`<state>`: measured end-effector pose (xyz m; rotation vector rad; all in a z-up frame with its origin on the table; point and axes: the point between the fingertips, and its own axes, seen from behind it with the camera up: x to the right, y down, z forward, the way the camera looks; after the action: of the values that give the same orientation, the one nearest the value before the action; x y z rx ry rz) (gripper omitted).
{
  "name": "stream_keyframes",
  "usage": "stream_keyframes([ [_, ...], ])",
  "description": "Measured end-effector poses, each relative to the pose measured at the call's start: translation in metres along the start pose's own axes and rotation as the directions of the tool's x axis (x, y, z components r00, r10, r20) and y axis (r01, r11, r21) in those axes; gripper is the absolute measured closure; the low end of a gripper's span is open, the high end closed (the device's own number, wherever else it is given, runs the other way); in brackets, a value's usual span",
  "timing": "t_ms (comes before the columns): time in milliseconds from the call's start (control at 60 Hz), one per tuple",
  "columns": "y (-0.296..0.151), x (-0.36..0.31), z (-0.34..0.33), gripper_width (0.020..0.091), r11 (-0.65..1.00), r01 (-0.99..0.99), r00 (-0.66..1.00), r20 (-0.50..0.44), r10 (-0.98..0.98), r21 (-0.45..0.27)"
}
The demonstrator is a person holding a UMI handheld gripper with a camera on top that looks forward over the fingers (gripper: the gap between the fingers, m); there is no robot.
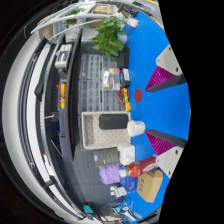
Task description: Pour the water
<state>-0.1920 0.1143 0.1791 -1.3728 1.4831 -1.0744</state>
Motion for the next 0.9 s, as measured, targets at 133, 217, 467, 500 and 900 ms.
stream_keyframes([
  [133,0.027,-0.065,0.008,0.0339,0.999,-0.012,0.997,0.079,0.015,-0.032],
  [217,0.045,-0.112,0.015,0.034,0.998,-0.002,0.991,0.133,0.01,-0.058],
  [467,0.066,-0.217,0.046,0.0332,0.996,0.029,0.973,0.229,-0.009,-0.083],
  [500,0.065,-0.224,0.053,0.033,0.996,0.035,0.973,0.229,-0.015,-0.083],
  [900,0.06,-0.237,0.134,0.0384,0.999,0.014,0.987,0.163,-0.005,-0.051],
])
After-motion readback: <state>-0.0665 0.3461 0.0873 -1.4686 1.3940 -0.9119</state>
